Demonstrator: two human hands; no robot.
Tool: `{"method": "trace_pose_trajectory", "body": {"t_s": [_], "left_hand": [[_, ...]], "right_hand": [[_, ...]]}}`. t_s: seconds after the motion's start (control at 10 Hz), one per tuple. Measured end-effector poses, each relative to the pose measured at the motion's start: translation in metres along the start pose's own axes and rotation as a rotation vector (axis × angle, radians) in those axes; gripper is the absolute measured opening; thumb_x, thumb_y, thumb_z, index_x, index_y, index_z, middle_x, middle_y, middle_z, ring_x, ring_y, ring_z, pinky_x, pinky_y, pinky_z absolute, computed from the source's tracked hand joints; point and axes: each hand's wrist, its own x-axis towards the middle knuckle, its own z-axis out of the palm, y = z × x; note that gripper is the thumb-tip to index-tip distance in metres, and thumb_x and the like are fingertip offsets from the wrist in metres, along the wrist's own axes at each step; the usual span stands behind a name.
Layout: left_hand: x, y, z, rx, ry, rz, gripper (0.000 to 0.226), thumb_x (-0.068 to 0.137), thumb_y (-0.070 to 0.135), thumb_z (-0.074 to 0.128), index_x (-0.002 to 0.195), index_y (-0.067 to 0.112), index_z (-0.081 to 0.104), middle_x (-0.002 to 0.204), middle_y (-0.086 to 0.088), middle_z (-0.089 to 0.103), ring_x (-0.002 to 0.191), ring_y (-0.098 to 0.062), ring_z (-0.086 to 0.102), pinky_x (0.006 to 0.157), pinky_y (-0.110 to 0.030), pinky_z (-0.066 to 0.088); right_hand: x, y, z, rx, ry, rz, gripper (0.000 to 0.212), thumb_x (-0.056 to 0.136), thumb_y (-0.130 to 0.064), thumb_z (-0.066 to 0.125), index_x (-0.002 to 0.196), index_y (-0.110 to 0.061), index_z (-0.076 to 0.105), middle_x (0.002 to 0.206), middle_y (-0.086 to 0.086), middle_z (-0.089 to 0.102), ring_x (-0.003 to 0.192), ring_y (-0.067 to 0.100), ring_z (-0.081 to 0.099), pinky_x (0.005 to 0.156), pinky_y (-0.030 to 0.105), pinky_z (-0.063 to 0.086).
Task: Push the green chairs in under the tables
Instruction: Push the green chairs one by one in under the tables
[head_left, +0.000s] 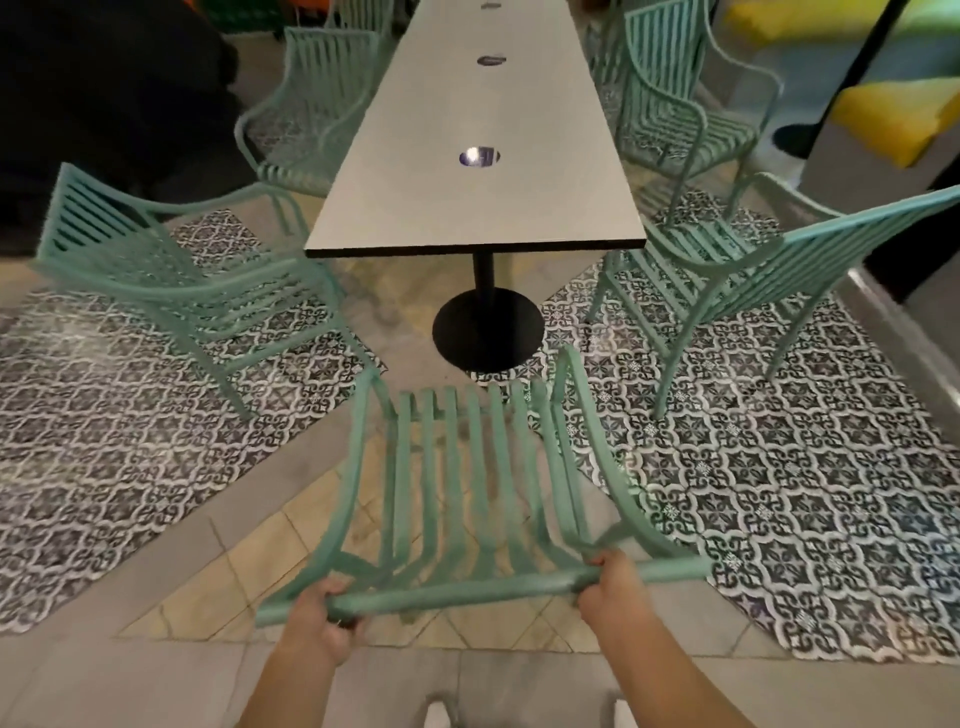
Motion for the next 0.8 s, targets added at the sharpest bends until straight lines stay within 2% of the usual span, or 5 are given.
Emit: {"method": "trace_pose_trajectory", "body": {"t_s": [0.2,0.4,0.6,0.7,0.8], "left_hand": [[0.0,0.053,-0.004,0.05,-0.033,0.019,0.016,0.096,0.009,0.048,0.082,0.006,0.042,0.118,-0.016,0.047,0.126,-0.029,0.048,0.098,-0.044,0.043],[0.012,0.072,-0.008,0.187,-0.069,0.059,0.012,0.095,0.017,0.051,0.099,0.006,0.049,0.122,-0.017,0.047,0.109,-0.035,0.051,0.085,-0.051,0.051],[0.017,0.106,-0.041,1.004,0.18,1.086,0.087,0.079,0.046,0.068,0.148,0.01,0.028,0.15,-0.017,0.035,0.135,-0.036,0.036,0.107,-0.048,0.032],[0.023,0.105,-0.044,1.761,-0.158,1.399,0.075,0.08,0.066,0.051,0.14,0.022,0.045,0.141,0.001,0.046,0.134,-0.022,0.036,0.113,-0.04,0.022],[0.03,0.089,-0.035,2.191,-0.445,1.384,0.087,0.074,0.086,0.022,0.138,0.031,0.046,0.137,0.012,0.048,0.131,-0.012,0.037,0.113,-0.031,0.018]], "right_hand": [[-0.013,0.043,0.037,0.407,0.118,0.086,0.045,0.078,-0.003,0.062,0.12,-0.009,0.048,0.119,0.012,0.056,0.082,0.028,0.056,0.06,0.036,0.05],[-0.035,0.052,0.047,0.466,0.044,0.024,0.053,0.083,-0.003,0.061,0.133,-0.005,0.043,0.129,0.017,0.055,0.104,0.033,0.059,0.076,0.041,0.053],[-0.07,0.063,0.016,-0.354,0.491,-0.897,0.073,0.084,-0.023,0.07,0.146,-0.02,0.032,0.147,0.01,0.035,0.137,0.032,0.033,0.109,0.048,0.033],[-0.041,0.081,-0.006,-1.033,0.278,-1.316,0.058,0.083,-0.05,0.064,0.131,-0.02,0.055,0.144,0.008,0.044,0.141,0.028,0.03,0.12,0.045,0.006],[-0.03,0.08,0.0,-1.419,0.133,-1.456,0.057,0.088,-0.069,0.038,0.11,-0.028,0.07,0.116,-0.007,0.066,0.124,0.021,0.053,0.118,0.048,0.007]]}}
